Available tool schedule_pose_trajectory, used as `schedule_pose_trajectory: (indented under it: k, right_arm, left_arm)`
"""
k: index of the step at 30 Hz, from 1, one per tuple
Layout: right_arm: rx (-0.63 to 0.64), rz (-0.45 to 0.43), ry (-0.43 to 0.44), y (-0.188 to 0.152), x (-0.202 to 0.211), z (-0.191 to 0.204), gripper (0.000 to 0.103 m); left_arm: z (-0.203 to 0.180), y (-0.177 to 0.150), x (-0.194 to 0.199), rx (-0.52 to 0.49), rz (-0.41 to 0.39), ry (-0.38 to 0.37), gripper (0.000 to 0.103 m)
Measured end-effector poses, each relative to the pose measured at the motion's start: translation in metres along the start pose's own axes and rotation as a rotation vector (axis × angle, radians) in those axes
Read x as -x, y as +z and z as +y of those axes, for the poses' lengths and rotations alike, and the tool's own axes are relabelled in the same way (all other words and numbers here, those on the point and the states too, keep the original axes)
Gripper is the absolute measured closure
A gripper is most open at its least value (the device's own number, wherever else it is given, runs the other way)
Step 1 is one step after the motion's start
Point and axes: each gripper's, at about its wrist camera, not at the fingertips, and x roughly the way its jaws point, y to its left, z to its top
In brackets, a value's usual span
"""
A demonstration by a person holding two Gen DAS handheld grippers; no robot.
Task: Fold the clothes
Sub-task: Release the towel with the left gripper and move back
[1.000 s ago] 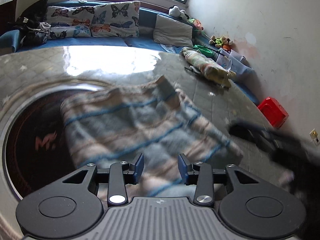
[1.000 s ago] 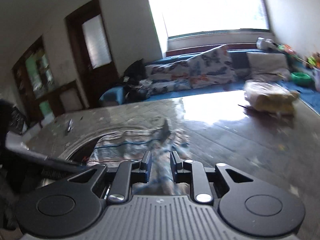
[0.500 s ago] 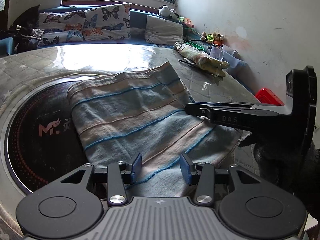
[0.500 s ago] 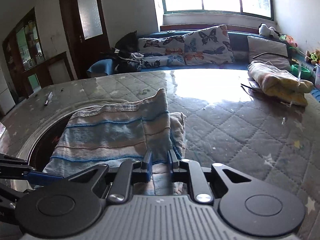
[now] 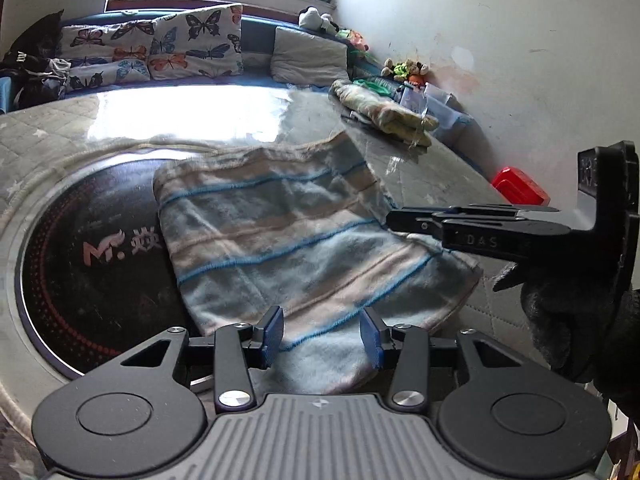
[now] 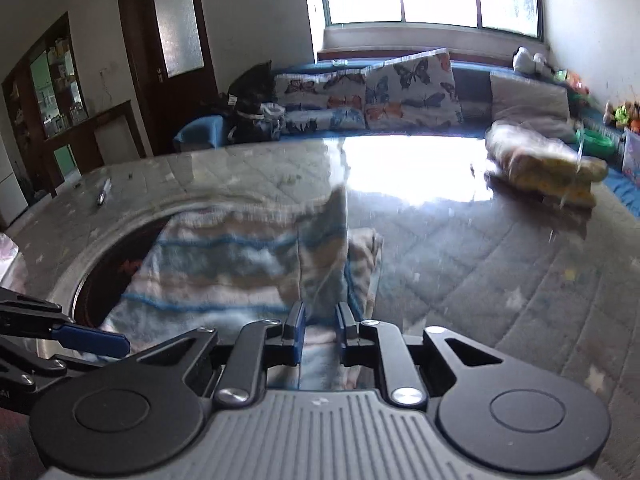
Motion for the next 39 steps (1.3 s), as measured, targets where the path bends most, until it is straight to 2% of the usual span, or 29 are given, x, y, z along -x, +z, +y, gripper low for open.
schedule_pose_trajectory:
  k: [3,8,14,23,30,35,39]
  right_arm:
    - [0.01,-0.031,0.013,0.018,0.006,0.004,0.089]
    - [0.039,-0.01,0.035,0.04,-0.016,0.009,0.089]
    - [0.06,0.023,0.026,0.05,-0.046,0.014,0.087]
    - [0.012,0.096,0.019,0.049,-0.085,0.002,0.088]
    - [-0.098,0.078,0.069,0.049,-0.079,-0.016,0.09]
    - [0.009,0.029,0.052,0.049,-0.054,-0.003,0.089]
    - [0.099,0.032,0.068,0.041,-0.045,0.012,0.088]
  left_arm:
    - [0.005,0.012,0.0,0.002,-0.023,0.023,0.057]
    - [0.023,0.038,-0.012,0.057,-0.051,0.071,0.057]
    - [0.042,0.059,-0.036,0.104,-0.056,0.105,0.057]
    - [0.053,0.062,-0.049,0.136,-0.043,0.118,0.057]
    - [0.055,0.065,-0.054,0.145,-0.043,0.118,0.057]
    - [0.04,0.071,-0.05,0.113,-0.064,0.096,0.057]
    - [0.03,0.078,-0.064,0.099,-0.055,0.08,0.057]
